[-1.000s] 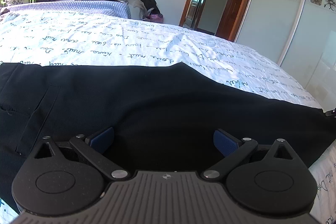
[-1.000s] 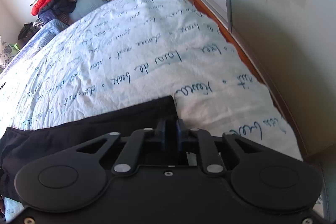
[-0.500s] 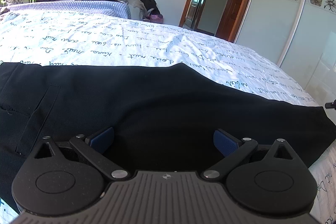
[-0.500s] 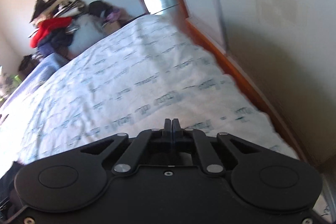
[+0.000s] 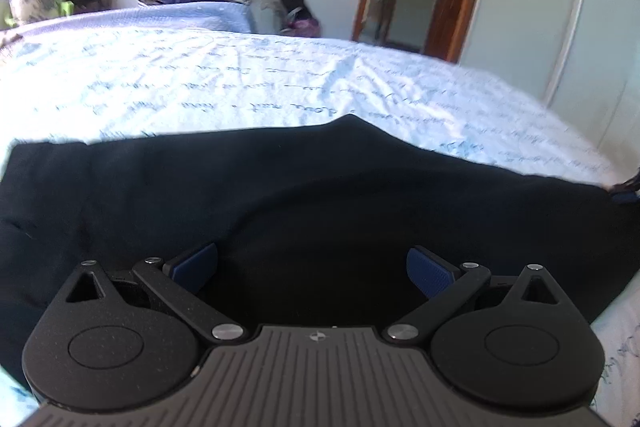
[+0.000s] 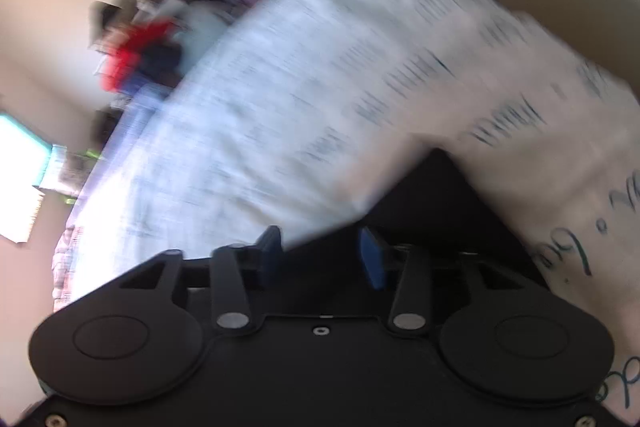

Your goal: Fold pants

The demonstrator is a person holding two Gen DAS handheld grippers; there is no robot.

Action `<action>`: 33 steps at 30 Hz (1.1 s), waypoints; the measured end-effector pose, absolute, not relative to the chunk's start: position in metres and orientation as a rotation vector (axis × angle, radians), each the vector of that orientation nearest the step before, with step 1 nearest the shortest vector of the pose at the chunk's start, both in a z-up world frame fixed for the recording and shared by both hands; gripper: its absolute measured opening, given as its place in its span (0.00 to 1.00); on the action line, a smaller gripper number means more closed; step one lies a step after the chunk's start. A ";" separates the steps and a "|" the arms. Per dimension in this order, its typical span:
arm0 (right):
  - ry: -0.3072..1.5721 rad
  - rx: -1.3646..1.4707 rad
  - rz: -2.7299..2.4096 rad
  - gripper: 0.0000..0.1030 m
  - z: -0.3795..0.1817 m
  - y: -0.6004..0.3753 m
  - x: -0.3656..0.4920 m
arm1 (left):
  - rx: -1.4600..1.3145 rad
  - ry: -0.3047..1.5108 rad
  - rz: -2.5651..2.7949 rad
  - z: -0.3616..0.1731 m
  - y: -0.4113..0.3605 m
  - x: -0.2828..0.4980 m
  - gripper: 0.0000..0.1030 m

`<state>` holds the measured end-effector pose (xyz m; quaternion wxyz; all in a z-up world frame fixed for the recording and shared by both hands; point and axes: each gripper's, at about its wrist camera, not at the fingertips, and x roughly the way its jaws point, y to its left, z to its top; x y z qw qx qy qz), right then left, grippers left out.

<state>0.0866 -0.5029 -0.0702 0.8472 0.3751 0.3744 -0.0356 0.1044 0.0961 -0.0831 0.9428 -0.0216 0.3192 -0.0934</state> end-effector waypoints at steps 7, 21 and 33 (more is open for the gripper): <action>0.745 0.819 0.299 0.68 -0.029 -0.381 0.091 | -0.059 0.650 -0.335 -0.057 0.047 0.134 0.99; 0.928 0.927 0.612 0.90 -0.049 -0.251 0.178 | 0.106 0.646 -0.336 -0.093 0.019 0.114 1.00; 0.941 0.952 0.691 0.88 -0.041 -0.190 0.219 | -0.070 0.612 -0.362 -0.097 0.040 0.118 1.00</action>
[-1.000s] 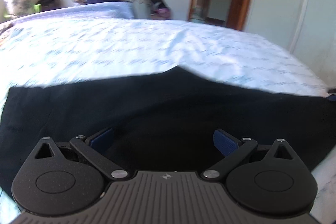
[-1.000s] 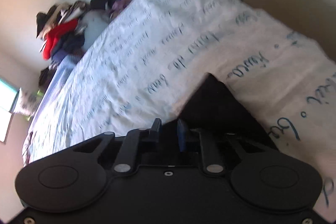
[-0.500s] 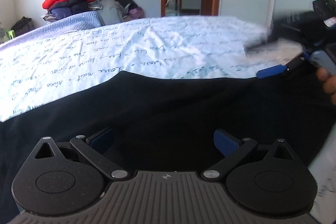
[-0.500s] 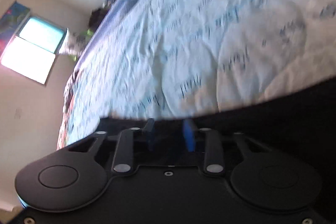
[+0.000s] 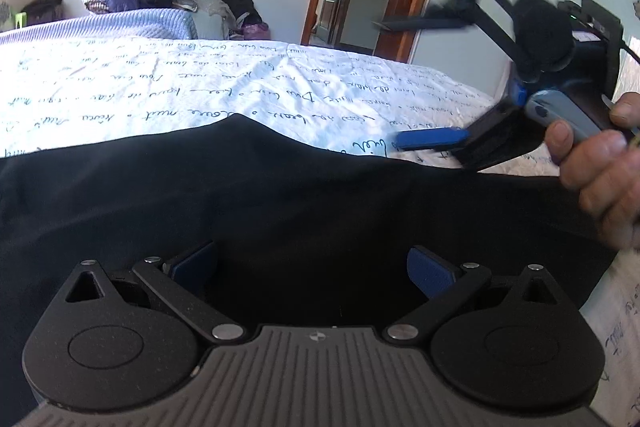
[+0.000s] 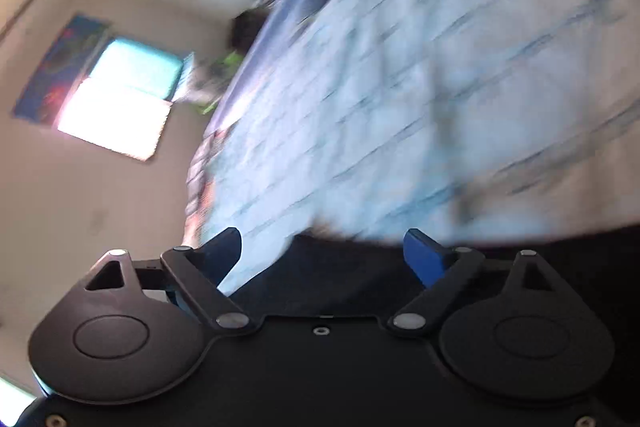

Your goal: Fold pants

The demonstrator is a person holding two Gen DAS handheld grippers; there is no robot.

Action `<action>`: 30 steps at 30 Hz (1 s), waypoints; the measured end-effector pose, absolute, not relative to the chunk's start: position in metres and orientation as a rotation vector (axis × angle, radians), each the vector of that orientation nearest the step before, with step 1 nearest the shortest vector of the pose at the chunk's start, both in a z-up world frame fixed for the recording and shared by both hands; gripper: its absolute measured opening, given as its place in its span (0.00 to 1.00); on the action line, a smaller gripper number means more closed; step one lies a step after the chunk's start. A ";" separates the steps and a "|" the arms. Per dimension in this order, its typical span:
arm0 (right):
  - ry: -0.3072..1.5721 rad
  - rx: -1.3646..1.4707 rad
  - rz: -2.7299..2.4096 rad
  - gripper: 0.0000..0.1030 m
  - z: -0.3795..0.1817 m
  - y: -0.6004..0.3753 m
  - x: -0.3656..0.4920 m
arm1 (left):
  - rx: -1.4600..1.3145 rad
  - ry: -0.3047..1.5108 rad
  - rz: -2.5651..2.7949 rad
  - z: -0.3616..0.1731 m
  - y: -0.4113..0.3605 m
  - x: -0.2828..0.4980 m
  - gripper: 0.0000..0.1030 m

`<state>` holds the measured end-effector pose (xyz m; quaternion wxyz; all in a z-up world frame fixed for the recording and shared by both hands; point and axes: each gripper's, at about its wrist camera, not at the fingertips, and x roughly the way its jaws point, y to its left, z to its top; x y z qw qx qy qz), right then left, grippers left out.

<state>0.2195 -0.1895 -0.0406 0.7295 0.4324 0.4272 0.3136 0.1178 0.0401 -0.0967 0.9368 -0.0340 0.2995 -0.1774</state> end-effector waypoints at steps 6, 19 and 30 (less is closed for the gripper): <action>1.050 0.780 0.661 0.67 -0.071 -0.127 0.256 | -0.029 0.623 -0.345 -0.096 0.034 0.119 1.00; 1.029 0.619 0.600 0.73 -0.059 -0.170 0.207 | -0.085 0.616 -0.365 -0.095 0.045 0.119 1.00; 0.930 0.725 0.486 0.73 -0.071 -0.254 0.116 | -0.046 0.623 -0.345 -0.096 0.039 0.120 1.00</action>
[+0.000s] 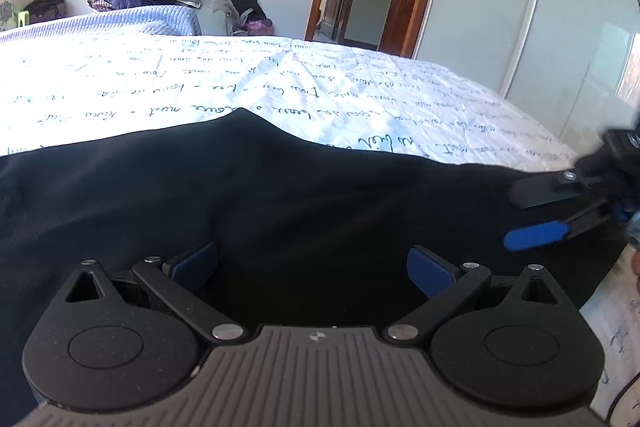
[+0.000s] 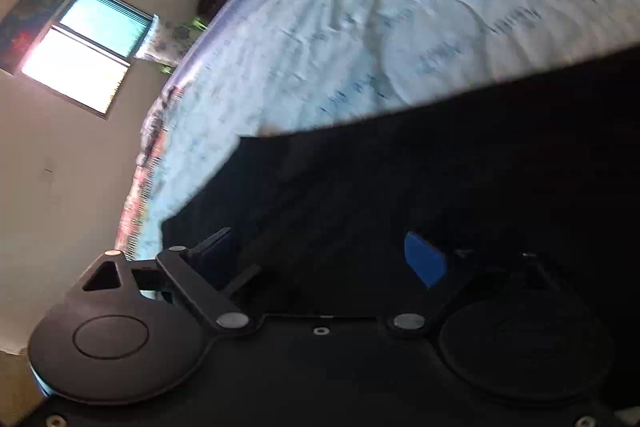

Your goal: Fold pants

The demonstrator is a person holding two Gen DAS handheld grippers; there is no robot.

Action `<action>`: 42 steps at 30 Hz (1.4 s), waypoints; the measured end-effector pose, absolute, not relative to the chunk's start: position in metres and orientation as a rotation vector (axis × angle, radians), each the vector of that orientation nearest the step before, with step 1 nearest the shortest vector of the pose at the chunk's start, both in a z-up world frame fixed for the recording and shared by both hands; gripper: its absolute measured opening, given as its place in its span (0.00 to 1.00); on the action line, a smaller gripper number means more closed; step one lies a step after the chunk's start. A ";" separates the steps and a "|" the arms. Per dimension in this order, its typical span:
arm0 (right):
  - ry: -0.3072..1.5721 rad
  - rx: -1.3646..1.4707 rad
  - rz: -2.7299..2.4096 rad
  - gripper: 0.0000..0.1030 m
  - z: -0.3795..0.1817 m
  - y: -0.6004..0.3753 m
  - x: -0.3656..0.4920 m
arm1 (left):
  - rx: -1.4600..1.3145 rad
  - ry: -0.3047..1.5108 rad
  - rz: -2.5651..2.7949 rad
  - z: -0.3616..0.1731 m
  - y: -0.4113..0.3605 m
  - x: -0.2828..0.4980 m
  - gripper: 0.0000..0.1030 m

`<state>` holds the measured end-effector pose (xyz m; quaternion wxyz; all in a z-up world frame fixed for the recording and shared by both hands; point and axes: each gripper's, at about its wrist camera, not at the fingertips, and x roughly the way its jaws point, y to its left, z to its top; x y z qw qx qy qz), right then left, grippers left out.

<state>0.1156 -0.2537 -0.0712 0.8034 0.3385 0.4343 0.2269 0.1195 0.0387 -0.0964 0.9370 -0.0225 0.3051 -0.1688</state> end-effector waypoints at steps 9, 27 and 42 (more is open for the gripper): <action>0.835 0.864 0.361 0.91 -0.070 -0.326 0.043 | 0.113 0.642 -0.285 -0.097 0.015 0.116 1.00; 0.489 1.313 -0.266 0.84 -0.082 -0.480 -0.054 | 0.050 0.534 -0.410 -0.028 -0.038 0.076 0.99; 0.398 1.339 -0.303 0.09 -0.110 -0.496 -0.042 | -0.002 0.549 -0.508 -0.010 -0.078 0.108 0.99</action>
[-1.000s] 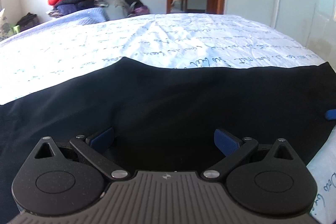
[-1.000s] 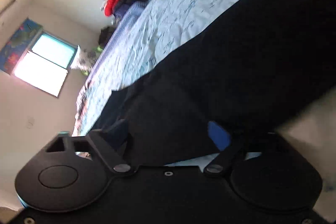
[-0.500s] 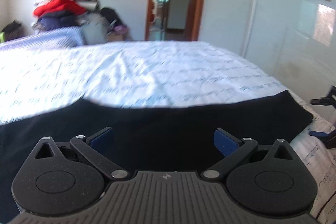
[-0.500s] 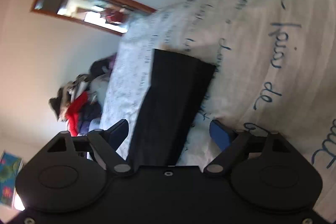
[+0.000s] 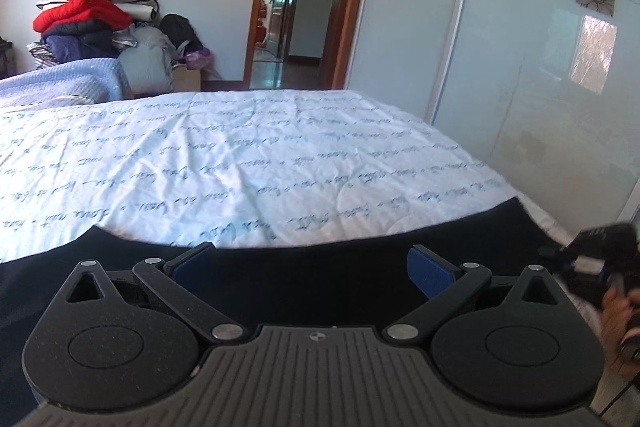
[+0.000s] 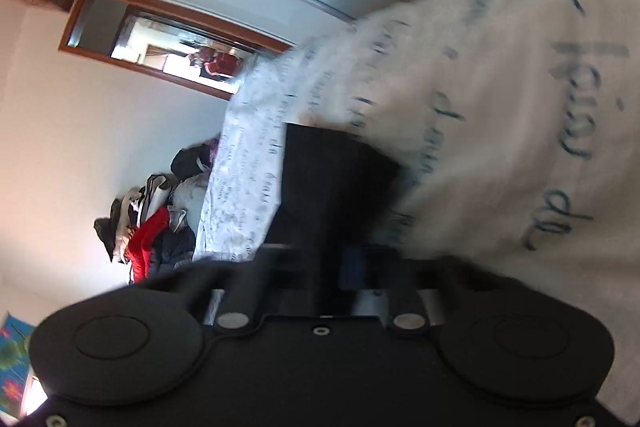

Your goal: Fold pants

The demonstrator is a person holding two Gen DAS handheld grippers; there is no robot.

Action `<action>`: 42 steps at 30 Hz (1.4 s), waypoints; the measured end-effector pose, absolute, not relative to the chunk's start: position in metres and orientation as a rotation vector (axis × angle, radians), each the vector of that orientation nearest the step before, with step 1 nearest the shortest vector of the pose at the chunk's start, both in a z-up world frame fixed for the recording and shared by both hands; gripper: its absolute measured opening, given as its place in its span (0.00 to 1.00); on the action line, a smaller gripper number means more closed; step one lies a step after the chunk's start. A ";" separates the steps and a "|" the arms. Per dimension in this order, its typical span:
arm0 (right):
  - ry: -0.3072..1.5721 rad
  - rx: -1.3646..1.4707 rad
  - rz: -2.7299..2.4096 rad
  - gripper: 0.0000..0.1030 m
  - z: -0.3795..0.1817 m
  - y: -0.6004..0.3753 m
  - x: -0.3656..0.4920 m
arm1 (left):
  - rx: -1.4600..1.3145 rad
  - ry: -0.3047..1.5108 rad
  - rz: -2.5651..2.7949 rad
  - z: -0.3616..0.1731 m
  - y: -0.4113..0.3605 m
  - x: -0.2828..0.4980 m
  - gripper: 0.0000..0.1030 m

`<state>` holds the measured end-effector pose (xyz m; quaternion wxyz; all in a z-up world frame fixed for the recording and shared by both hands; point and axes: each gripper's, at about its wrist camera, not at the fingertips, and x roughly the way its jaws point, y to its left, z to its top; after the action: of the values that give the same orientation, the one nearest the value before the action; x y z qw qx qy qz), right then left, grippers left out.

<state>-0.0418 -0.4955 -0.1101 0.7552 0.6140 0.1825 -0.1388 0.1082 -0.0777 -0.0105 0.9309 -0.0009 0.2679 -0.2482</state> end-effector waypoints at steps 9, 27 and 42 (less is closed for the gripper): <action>0.492 0.408 -0.241 0.08 -0.041 -0.412 -0.016 | -0.260 0.813 -0.817 0.007 -0.173 0.172 0.99; 0.483 0.192 -0.173 0.08 -0.056 -0.375 -0.014 | 0.075 1.191 -0.821 -0.073 -0.373 0.222 0.45; 0.426 0.493 -0.104 0.73 -0.047 -0.414 -0.046 | 0.165 1.006 -0.715 -0.053 -0.326 0.196 0.10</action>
<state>-0.0458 -0.4139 -0.0471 0.9462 0.2419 0.2089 -0.0512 0.1961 -0.3259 -0.0529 0.8122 0.0774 0.4712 -0.3350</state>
